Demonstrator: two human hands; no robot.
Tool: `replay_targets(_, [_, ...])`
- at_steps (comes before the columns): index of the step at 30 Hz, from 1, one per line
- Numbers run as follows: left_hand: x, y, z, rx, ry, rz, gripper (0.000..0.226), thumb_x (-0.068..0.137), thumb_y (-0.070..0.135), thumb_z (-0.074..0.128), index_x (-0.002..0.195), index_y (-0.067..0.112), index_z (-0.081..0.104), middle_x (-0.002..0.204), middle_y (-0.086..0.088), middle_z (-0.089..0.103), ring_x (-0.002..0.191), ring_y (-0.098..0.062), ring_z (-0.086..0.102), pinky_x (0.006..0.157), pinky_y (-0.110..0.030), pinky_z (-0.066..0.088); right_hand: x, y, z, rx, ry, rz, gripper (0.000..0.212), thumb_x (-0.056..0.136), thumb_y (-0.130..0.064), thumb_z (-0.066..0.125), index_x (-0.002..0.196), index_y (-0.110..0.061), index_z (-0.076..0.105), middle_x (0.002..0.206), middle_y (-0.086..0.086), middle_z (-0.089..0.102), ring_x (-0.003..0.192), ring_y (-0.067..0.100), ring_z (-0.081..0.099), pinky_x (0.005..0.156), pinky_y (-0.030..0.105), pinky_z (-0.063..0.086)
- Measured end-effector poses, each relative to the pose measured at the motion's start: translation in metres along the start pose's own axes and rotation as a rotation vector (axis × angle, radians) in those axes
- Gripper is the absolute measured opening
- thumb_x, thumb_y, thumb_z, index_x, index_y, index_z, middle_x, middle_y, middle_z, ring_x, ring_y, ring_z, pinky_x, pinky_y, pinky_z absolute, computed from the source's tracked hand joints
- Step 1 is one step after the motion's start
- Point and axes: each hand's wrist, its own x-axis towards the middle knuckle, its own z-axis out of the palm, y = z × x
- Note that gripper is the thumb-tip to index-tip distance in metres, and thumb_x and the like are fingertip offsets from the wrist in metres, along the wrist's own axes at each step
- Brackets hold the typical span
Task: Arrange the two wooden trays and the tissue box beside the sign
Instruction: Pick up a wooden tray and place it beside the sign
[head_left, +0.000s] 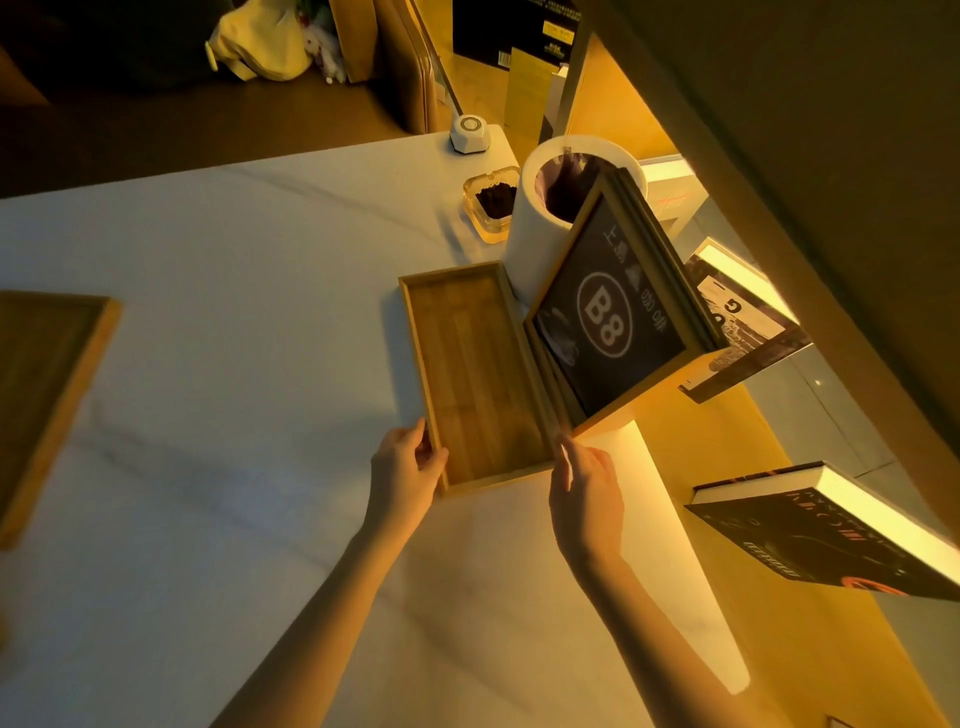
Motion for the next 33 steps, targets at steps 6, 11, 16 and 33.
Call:
replay_targets(6, [-0.027, -0.019, 0.012, 0.339, -0.068, 0.250, 0.068, 0.083, 0.043, 0.050, 0.137, 0.010, 0.028, 0.147, -0.018, 0.031, 0.133, -0.034, 0.034, 0.099, -0.039, 0.041, -0.046, 0.023, 0.013, -0.295, -0.162, -0.266, 0.046, 0.091, -0.025, 0.046, 0.135, -0.014, 0.038, 0.141, 0.007, 0.044, 0.130, 0.028, 0.040, 0.114, 0.041, 0.024])
replay_targets(11, [-0.028, -0.019, 0.018, 0.373, -0.118, 0.277, 0.070, 0.081, 0.030, 0.060, 0.136, 0.002, 0.028, 0.146, -0.024, 0.028, 0.132, -0.039, 0.032, 0.100, -0.048, 0.039, -0.045, 0.037, 0.016, -0.374, -0.288, -0.243, 0.056, 0.094, -0.044, 0.006, 0.142, -0.017, 0.016, 0.149, 0.004, 0.021, 0.137, 0.027, 0.020, 0.110, 0.032, -0.005])
replay_targets(16, [-0.028, -0.016, 0.023, 0.327, -0.109, 0.271, 0.067, 0.080, 0.022, 0.061, 0.135, 0.000, 0.029, 0.145, -0.025, 0.029, 0.130, -0.041, 0.035, 0.098, -0.047, 0.041, -0.040, 0.039, 0.013, -0.390, -0.280, -0.245, 0.055, 0.095, -0.043, 0.005, 0.142, -0.016, 0.017, 0.148, 0.003, 0.021, 0.137, 0.027, 0.020, 0.110, 0.030, -0.004])
replay_targets(33, [-0.021, -0.015, 0.026, 0.335, -0.124, 0.252, 0.067, 0.082, 0.023, 0.059, 0.136, 0.002, 0.025, 0.148, -0.023, 0.025, 0.132, -0.040, 0.032, 0.101, -0.043, 0.039, -0.032, 0.034, 0.010, -0.352, -0.307, -0.234, 0.057, 0.095, -0.042, 0.004, 0.140, -0.015, 0.025, 0.146, 0.007, 0.036, 0.134, 0.027, 0.026, 0.105, 0.047, 0.021])
